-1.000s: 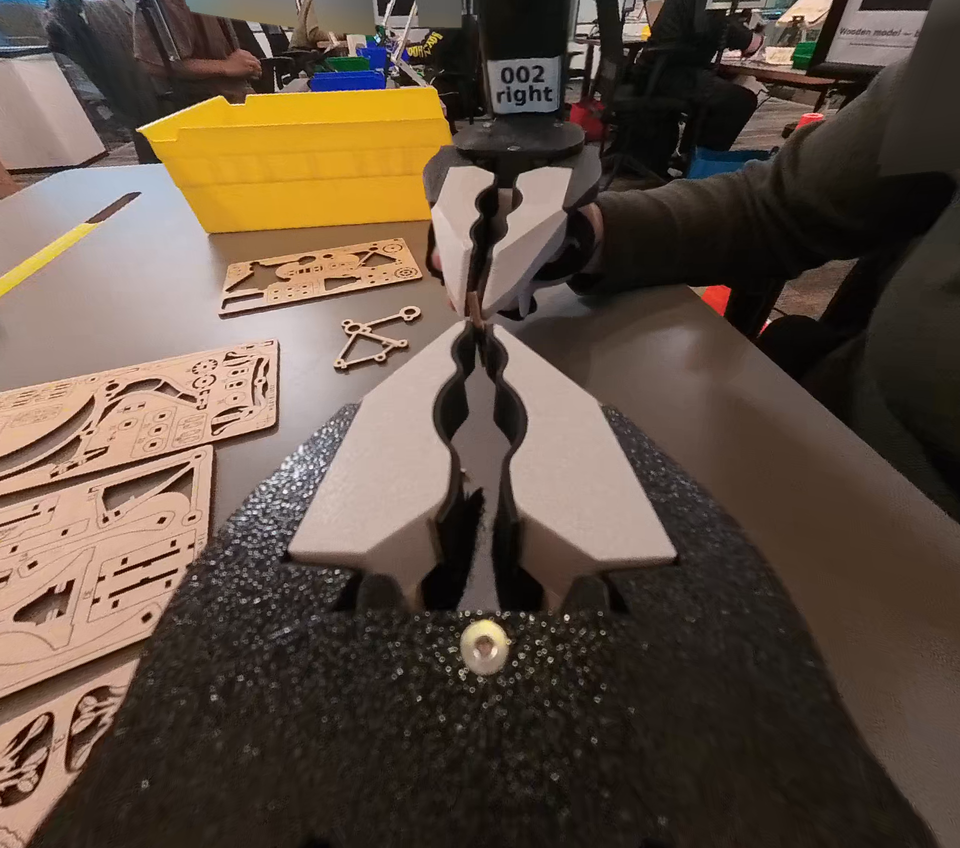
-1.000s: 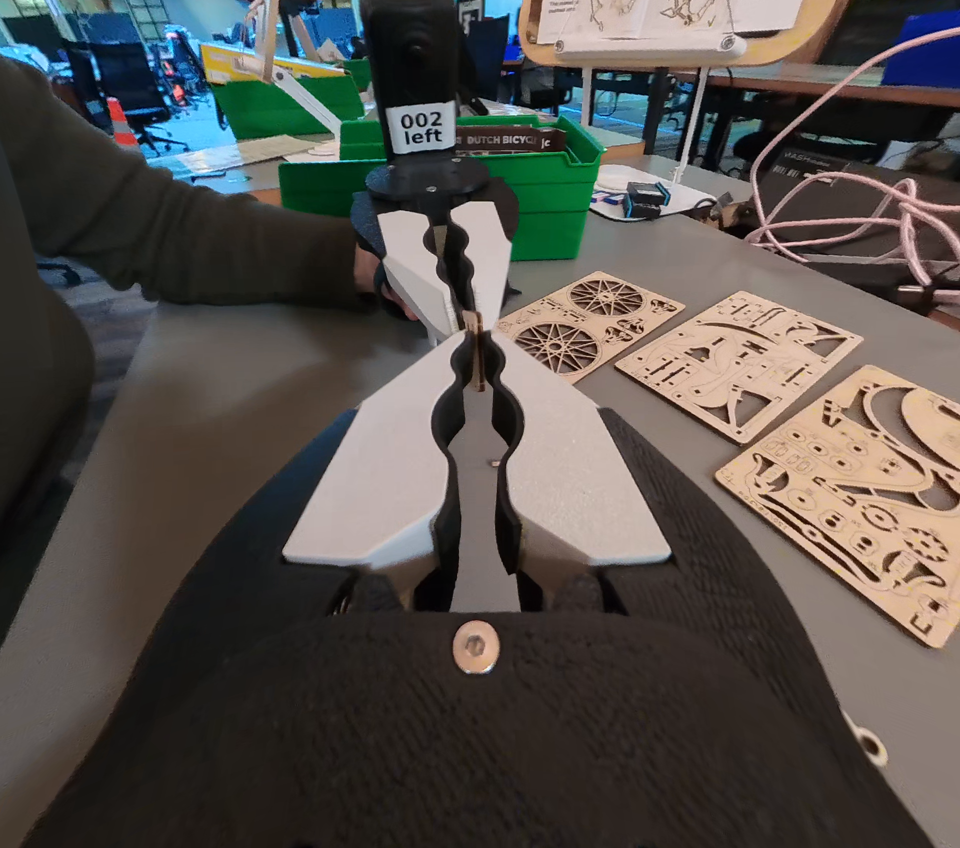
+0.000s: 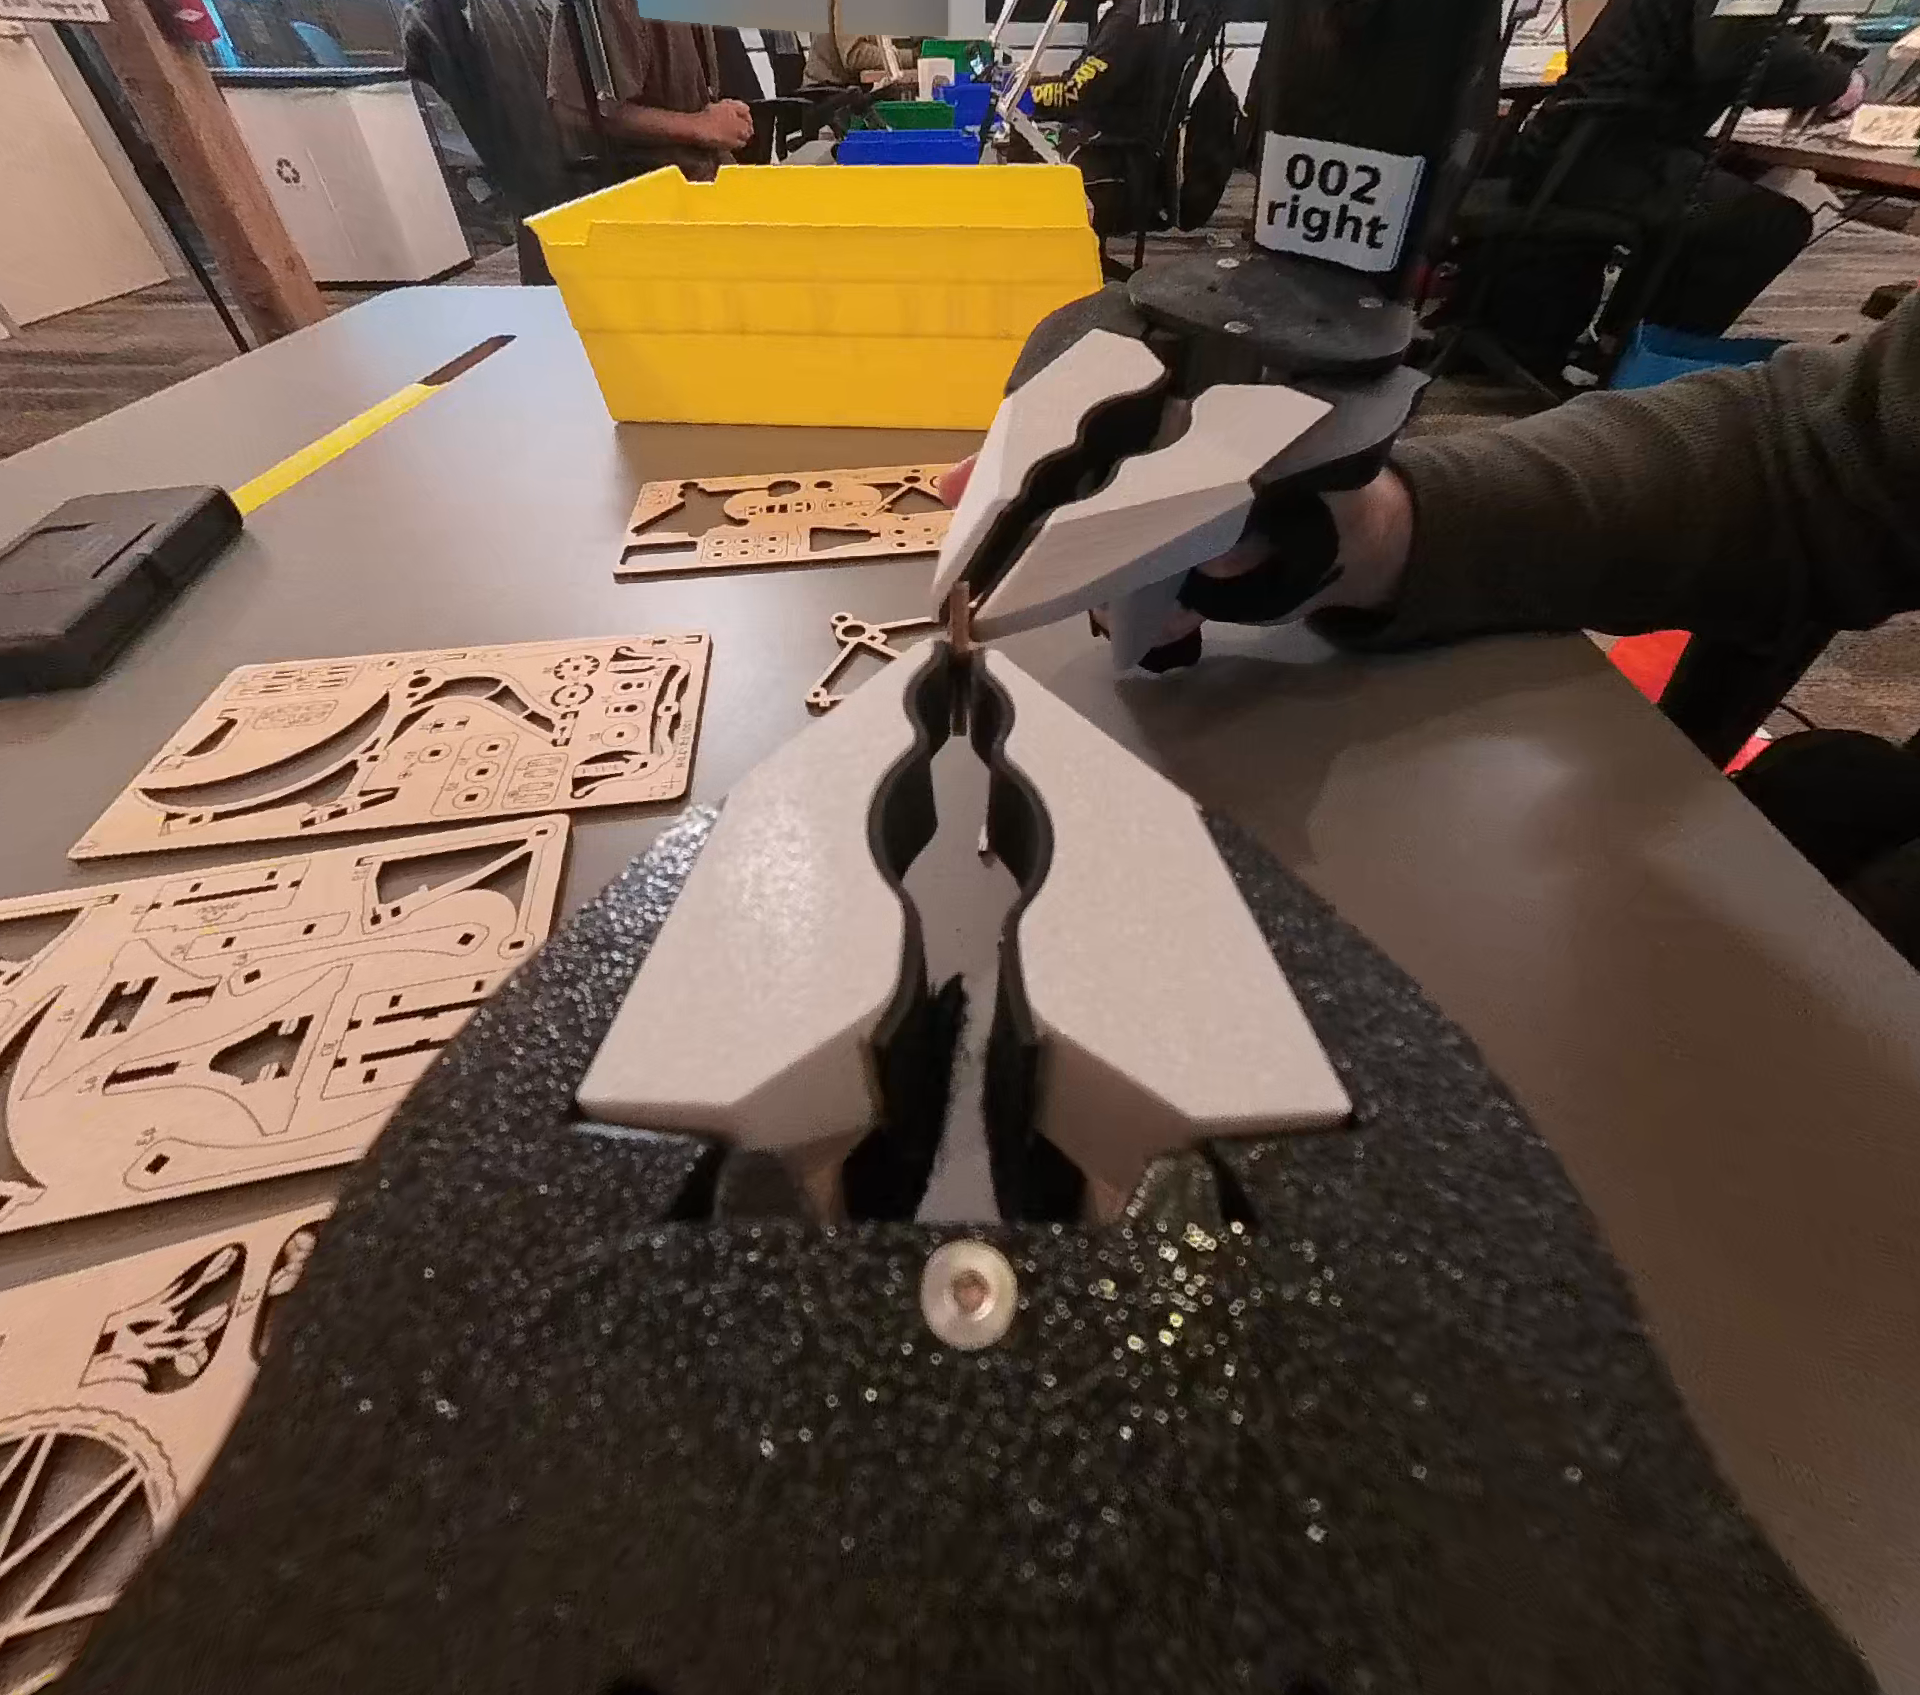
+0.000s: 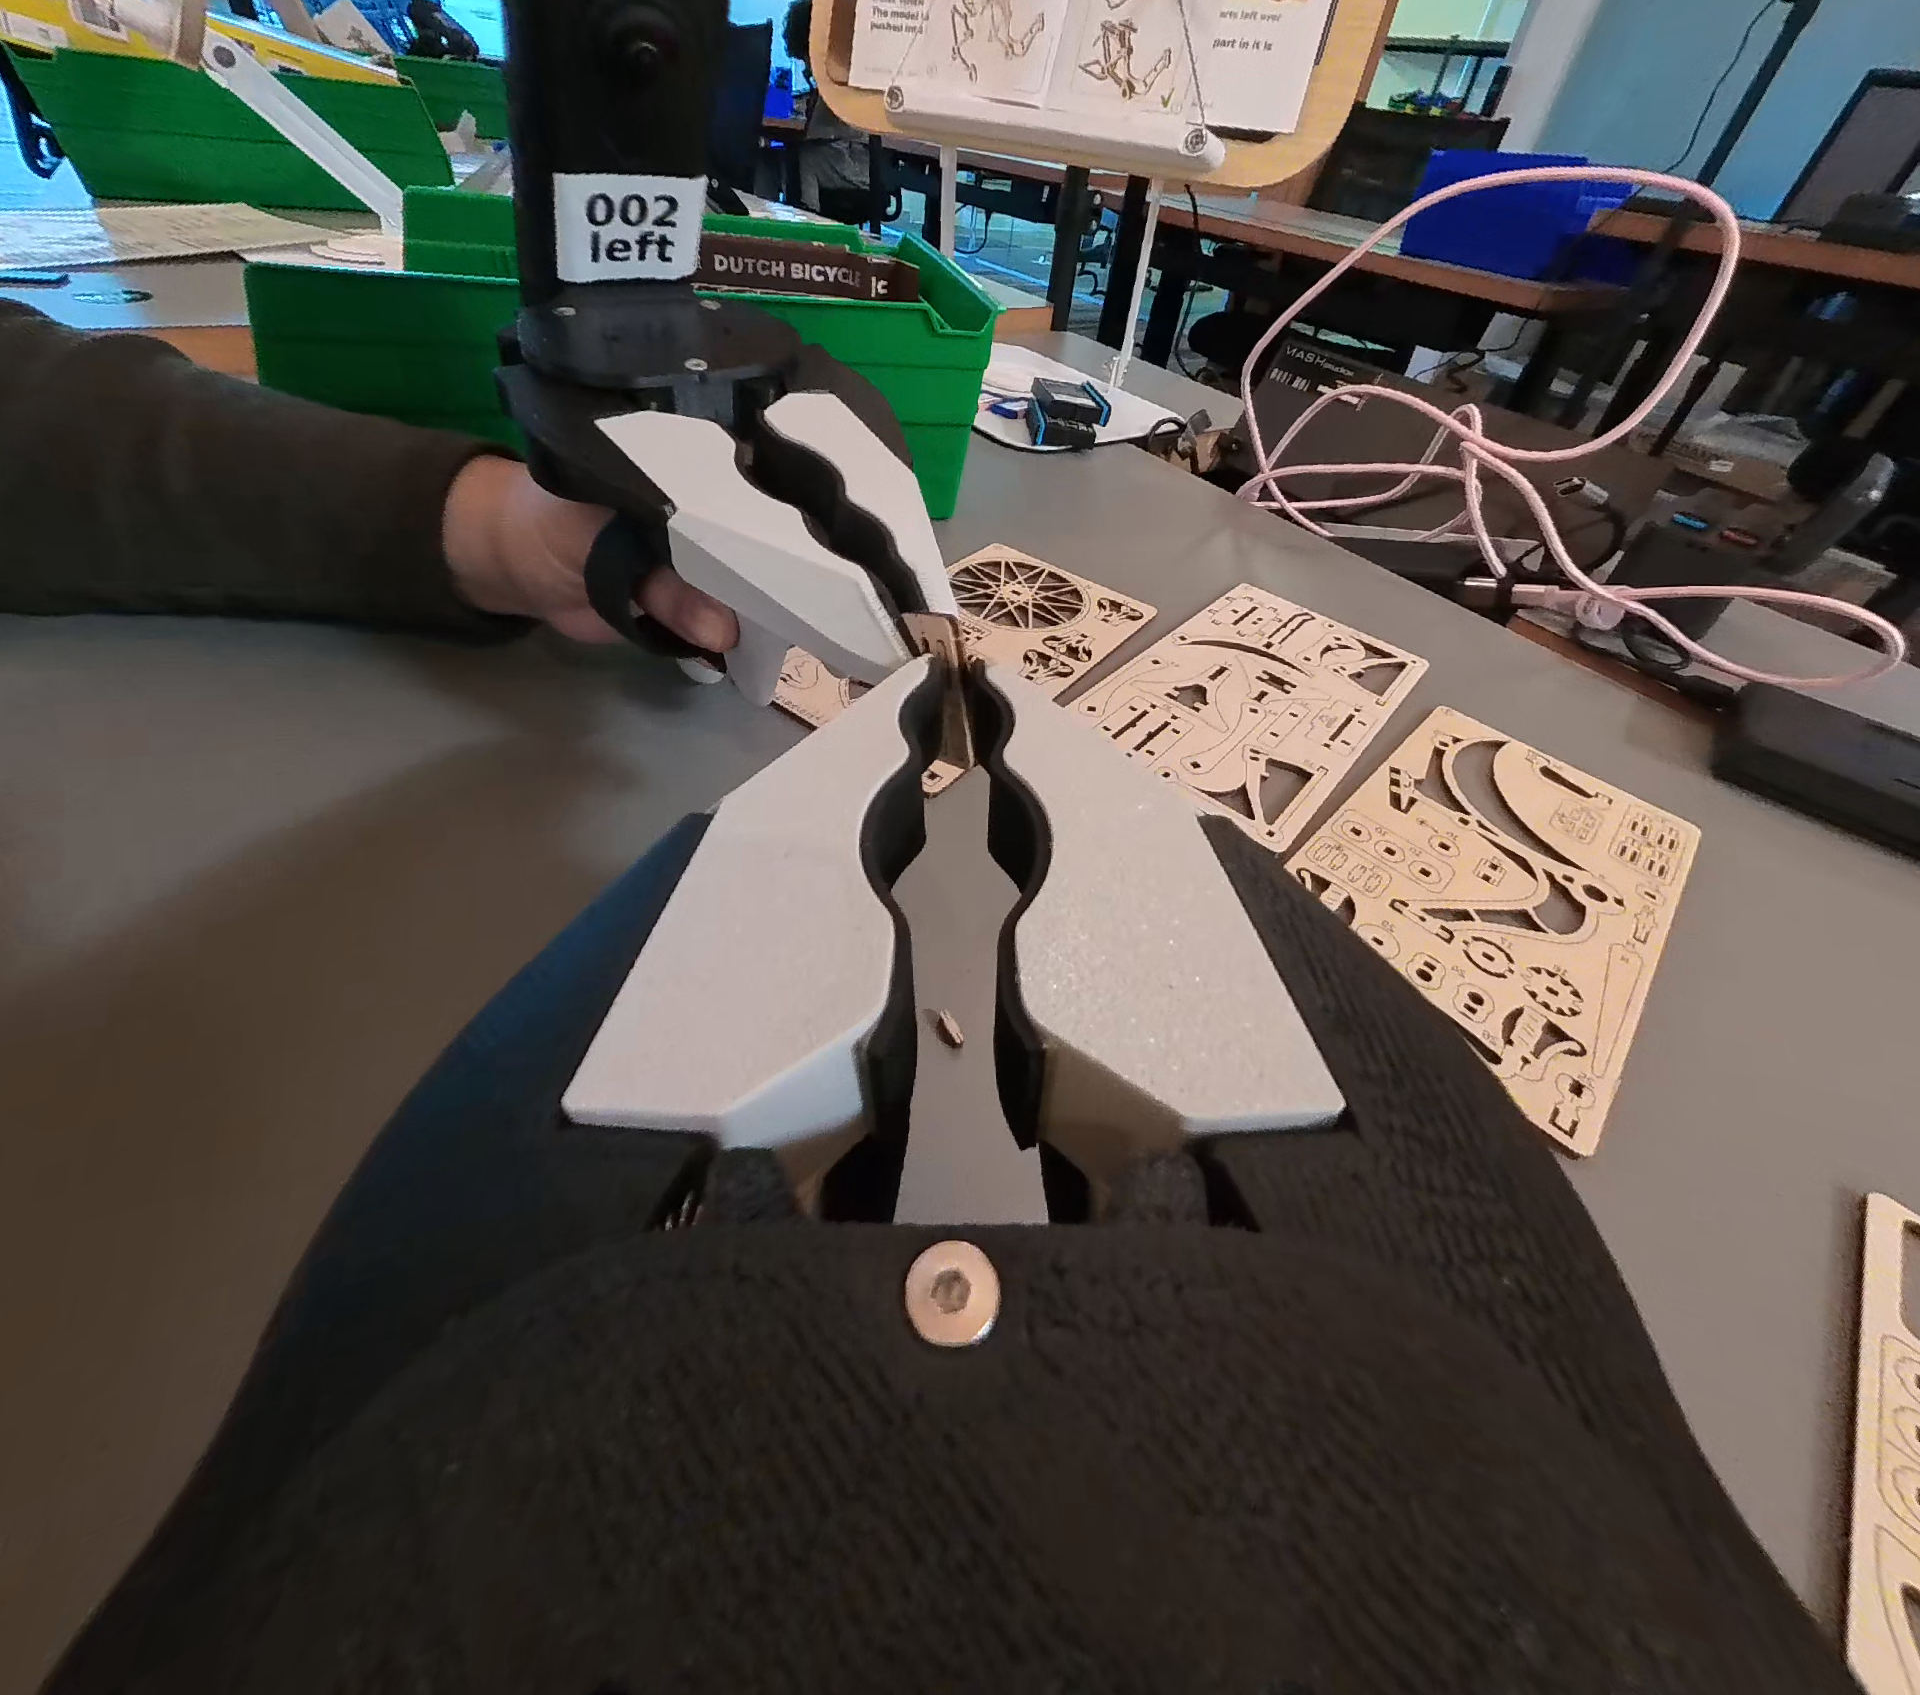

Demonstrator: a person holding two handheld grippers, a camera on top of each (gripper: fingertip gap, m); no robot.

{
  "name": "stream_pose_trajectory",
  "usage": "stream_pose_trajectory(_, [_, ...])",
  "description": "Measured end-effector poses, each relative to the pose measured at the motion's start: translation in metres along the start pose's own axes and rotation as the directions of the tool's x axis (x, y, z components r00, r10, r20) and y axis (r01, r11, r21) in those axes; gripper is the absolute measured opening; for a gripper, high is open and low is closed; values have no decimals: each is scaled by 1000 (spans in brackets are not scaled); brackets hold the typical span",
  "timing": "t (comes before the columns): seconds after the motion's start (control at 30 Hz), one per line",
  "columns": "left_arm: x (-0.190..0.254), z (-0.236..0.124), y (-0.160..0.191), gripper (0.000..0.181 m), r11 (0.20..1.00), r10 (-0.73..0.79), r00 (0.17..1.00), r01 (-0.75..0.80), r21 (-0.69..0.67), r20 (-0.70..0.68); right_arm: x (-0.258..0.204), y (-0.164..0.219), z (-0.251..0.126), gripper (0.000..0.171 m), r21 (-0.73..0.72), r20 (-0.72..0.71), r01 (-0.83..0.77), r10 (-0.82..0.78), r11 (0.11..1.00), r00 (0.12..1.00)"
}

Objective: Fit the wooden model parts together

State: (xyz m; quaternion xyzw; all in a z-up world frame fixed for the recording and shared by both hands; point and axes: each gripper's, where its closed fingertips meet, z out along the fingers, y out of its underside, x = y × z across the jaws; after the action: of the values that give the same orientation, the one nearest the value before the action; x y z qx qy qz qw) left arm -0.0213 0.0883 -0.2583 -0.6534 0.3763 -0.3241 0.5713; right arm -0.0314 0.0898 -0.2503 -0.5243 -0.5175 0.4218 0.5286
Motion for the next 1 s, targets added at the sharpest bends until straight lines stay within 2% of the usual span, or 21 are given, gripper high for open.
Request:
stream_pose_trajectory(0.4, [4,-1,-2,1,999,-29,999,29,15,-35,-2,-3,-1,1,21,41,-72,71,997,997])
stream_pose_trajectory(0.63, [-1,2,-3,1,993,114,988,-110,-46,103,4,-2,-1,2,-6,-51,-54,54,999,997])
stream_pose_trajectory(0.8, [-6,4,-1,2,966,251,949,-234,-110,190,11,1,2,0,-18,-170,-17,14,1000,985])
stream_pose_trajectory(1.0, [-10,3,1,2,963,264,937,-242,-117,228,13,2,5,0,-32,-245,41,-48,999,968])
